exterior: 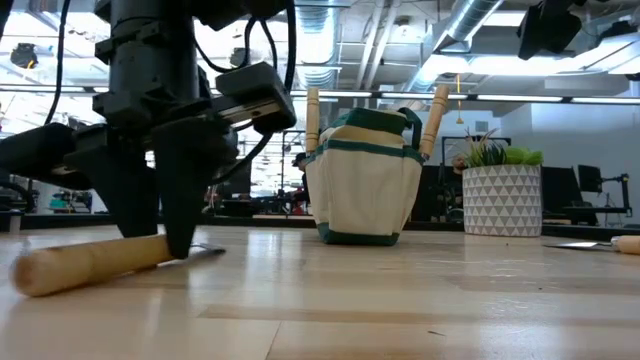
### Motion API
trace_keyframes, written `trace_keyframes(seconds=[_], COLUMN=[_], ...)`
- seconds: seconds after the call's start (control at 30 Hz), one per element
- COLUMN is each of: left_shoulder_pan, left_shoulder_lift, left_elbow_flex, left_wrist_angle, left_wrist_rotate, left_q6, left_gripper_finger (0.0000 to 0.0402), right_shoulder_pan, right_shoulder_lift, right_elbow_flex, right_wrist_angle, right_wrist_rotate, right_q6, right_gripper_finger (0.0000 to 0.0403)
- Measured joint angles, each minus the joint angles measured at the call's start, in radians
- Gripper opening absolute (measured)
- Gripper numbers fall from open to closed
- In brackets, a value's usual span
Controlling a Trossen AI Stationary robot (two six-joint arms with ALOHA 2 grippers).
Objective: Pick & Place Garden tools in Gardening bag
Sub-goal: Put the brown trowel into the gardening bag
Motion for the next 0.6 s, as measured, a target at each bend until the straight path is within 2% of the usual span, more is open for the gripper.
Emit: trace_keyframes(seconds=[0.2,0.3,0.43,0.6], left_shoulder_pan=[0.022,0.034,0.040,0.038], left_shoulder_lift=[-0.032,-0.066,-0.108,-0.109], left_elbow_flex=[-0.003,-0.012,-0.009,-0.021], left_wrist_angle=[-0.109,-0.240,-0.330,-0.322], left_wrist_rotate=[0.000,-0.041,-0.086,-0.097], left_q6=[0.074,0.088,0.111,0.118], left_gripper_finger=[0.0065,0.0057,0.0044,0.0037], right_shoulder_pan=[-0.004,-0.004,-0.003,-0.003], right_shoulder_lift=[0.000,0.000,0.000,0.000], right_elbow_flex=[0.000,0.000,0.000,0.000], right_wrist_angle=[0.000,0.001,0.004,0.007], right_wrist_rotate=[0.000,0.000,0.000,0.000], right_q6=[0.000,0.000,0.000,0.005], right_gripper_finger=[0.0270,0.0270,0.0270,0.0270])
